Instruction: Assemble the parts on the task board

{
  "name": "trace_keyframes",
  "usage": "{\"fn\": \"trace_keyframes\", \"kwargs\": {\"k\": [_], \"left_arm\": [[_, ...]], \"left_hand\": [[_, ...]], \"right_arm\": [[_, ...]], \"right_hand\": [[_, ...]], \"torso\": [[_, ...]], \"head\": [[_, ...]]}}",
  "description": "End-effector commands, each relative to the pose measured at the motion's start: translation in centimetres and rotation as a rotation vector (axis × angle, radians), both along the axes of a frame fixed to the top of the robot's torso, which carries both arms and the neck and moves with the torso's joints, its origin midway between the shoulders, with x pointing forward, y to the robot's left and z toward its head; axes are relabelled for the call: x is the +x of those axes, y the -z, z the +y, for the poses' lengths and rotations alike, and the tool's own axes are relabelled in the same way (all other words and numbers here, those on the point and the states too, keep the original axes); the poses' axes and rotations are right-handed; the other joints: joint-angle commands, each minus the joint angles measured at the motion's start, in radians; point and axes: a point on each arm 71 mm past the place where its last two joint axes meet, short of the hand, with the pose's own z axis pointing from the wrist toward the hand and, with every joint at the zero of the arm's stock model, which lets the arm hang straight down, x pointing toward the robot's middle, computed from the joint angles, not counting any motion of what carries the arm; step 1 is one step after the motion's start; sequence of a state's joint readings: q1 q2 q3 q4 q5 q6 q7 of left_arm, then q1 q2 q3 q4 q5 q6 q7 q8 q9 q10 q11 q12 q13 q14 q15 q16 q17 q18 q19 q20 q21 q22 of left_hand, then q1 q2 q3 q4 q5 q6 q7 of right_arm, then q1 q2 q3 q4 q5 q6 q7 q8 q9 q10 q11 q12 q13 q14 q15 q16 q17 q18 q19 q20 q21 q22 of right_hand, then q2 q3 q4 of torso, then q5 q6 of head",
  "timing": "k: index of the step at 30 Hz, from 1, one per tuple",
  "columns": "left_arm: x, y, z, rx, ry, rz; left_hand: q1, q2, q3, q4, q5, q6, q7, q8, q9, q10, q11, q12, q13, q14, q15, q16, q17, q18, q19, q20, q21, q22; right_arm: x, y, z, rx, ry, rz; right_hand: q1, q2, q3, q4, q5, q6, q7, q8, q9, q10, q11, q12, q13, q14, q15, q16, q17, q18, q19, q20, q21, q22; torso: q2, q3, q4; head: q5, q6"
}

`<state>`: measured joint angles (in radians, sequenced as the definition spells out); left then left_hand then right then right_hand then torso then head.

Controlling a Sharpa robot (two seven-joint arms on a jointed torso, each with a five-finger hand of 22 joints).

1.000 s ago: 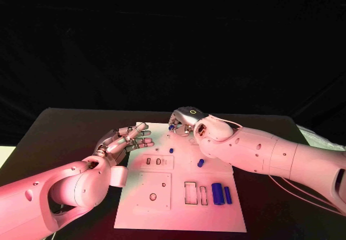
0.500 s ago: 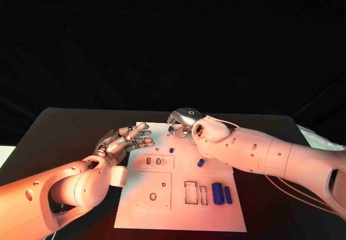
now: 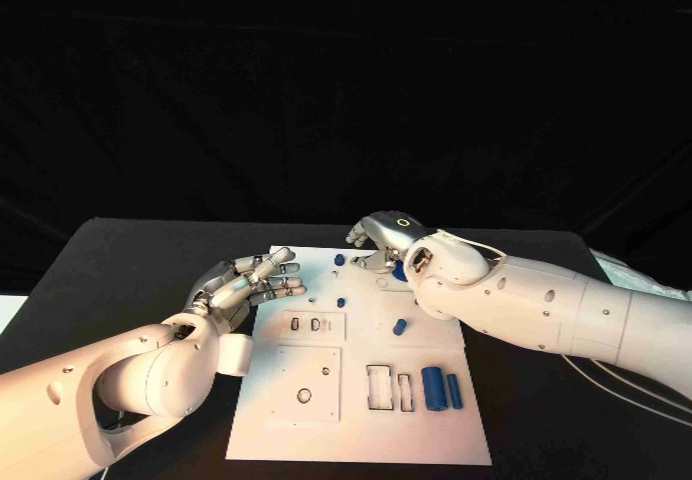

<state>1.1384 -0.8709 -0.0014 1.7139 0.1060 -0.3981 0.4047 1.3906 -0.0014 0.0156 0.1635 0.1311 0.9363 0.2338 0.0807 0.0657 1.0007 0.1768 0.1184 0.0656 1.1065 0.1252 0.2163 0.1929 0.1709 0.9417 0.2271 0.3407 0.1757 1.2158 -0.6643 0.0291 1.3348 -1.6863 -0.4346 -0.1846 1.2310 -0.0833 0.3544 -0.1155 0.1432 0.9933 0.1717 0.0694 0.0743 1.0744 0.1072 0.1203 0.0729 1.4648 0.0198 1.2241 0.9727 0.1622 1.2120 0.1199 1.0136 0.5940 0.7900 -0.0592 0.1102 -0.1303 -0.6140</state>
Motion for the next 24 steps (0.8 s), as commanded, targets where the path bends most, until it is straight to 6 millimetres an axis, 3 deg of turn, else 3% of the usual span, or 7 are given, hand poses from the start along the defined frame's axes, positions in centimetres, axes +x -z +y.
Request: {"fn": "trace_keyframes", "kwargs": {"k": [1,3,9,11,15,20,24], "left_arm": [[-0.1,-0.2,-0.1,-0.008,0.021,-0.010],[-0.1,-0.2,-0.1,-0.008,0.020,-0.010],[0.0,-0.2,0.0,-0.006,0.019,-0.010],[0.0,-0.2,0.0,-0.006,0.019,-0.010],[-0.1,-0.2,0.1,-0.005,0.020,-0.011],[-0.1,-0.2,0.1,-0.005,0.021,-0.011],[-0.1,-0.2,0.1,-0.005,0.022,-0.011]], "left_hand": [[-0.001,0.008,0.001,-0.006,-0.001,-0.005,0.007,-0.006,-0.001,-0.004,0.006,-0.006,-0.001,-0.005,0.000,-0.003,0.001,0.007,0.000,0.002,0.004,0.002],[-0.001,0.008,0.001,-0.006,-0.001,-0.005,0.007,-0.006,-0.001,-0.004,0.006,-0.006,-0.001,-0.005,0.000,-0.003,0.001,0.007,0.000,0.002,0.004,0.002],[-0.001,0.008,0.001,-0.006,-0.001,-0.005,0.007,-0.006,-0.001,-0.004,0.006,-0.006,-0.001,-0.005,0.001,-0.004,0.001,0.007,0.000,0.002,0.004,0.002],[-0.001,0.008,0.001,-0.006,-0.001,-0.005,0.006,-0.006,-0.001,-0.004,0.006,-0.006,-0.001,-0.006,0.001,-0.004,0.001,0.007,0.000,0.002,0.004,0.002],[-0.001,0.008,0.001,-0.006,-0.001,-0.005,0.006,-0.006,-0.001,-0.004,0.006,-0.006,-0.001,-0.006,0.001,-0.004,0.001,0.007,0.000,0.002,0.004,0.002],[-0.001,0.008,0.001,-0.007,-0.001,-0.005,0.006,-0.006,-0.001,-0.004,0.006,-0.006,-0.001,-0.006,0.001,-0.005,0.001,0.007,-0.001,0.002,0.004,0.002],[-0.001,0.008,0.001,-0.007,-0.001,-0.005,0.006,-0.006,-0.001,-0.004,0.006,-0.006,-0.001,-0.006,0.001,-0.005,0.001,0.007,-0.001,0.002,0.004,0.002]], "right_arm": [[-0.5,-1.0,-1.9,0.078,0.022,0.079],[-0.8,-1.3,-3.5,0.080,0.047,0.140],[-1.2,-1.5,-7.1,0.049,0.129,0.252],[-1.0,-1.3,-8.1,0.044,0.159,0.283],[-0.6,-1.0,-8.9,0.027,0.190,0.300],[-0.2,-0.6,-8.8,-0.004,0.202,0.299],[0.0,-0.2,-8.4,-0.025,0.201,0.290]], "right_hand": [[-0.003,-0.006,-0.007,0.013,0.019,0.008,0.000,0.004,0.000,0.072,-0.011,0.031,0.009,0.027,-0.012,0.036,0.050,0.000,0.024,-0.005,0.030,0.042],[-0.037,-0.039,-0.040,0.035,0.078,-0.007,-0.003,-0.006,-0.005,0.137,-0.021,0.057,0.023,0.043,-0.020,0.089,0.128,-0.011,0.054,-0.013,0.075,0.107],[-0.047,-0.072,-0.135,0.075,0.098,-0.023,-0.033,-0.002,-0.005,0.299,-0.061,0.176,0.117,0.054,-0.051,0.152,0.220,-0.033,0.115,-0.046,0.175,0.256],[-0.032,-0.070,-0.169,0.089,0.104,-0.025,-0.039,-0.001,-0.004,0.312,-0.066,0.235,0.176,0.056,-0.058,0.169,0.245,-0.040,0.126,-0.055,0.198,0.289],[0.037,-0.030,-0.275,0.159,0.121,-0.030,-0.036,0.004,-0.002,0.164,-0.064,0.562,0.563,0.057,-0.054,0.204,0.292,-0.048,0.131,-0.052,0.245,0.350],[0.064,-0.028,-0.304,0.179,0.122,-0.030,-0.035,0.006,-0.001,0.244,-0.060,0.880,0.897,0.069,-0.050,0.247,0.373,-0.056,0.147,-0.050,0.281,0.408],[0.075,-0.019,-0.312,0.190,0.125,-0.028,-0.033,0.008,-0.001,0.245,-0.058,0.937,0.964,0.072,-0.048,0.257,0.393,-0.059,0.148,-0.047,0.291,0.421]], "torso": [[-0.001,-0.0011,-0.0070],[-0.001,-0.0003,-0.0124],[-0.001,0.0025,-0.0262],[0.000,0.0037,-0.0286],[0.001,0.0067,-0.0318],[0.001,0.0065,-0.0284],[0.001,0.0051,-0.0290]], "head": [[-0.001,0.003],[0.000,0.005],[0.004,0.010],[0.005,0.010],[0.007,0.010],[0.005,0.007],[0.003,0.005]]}}
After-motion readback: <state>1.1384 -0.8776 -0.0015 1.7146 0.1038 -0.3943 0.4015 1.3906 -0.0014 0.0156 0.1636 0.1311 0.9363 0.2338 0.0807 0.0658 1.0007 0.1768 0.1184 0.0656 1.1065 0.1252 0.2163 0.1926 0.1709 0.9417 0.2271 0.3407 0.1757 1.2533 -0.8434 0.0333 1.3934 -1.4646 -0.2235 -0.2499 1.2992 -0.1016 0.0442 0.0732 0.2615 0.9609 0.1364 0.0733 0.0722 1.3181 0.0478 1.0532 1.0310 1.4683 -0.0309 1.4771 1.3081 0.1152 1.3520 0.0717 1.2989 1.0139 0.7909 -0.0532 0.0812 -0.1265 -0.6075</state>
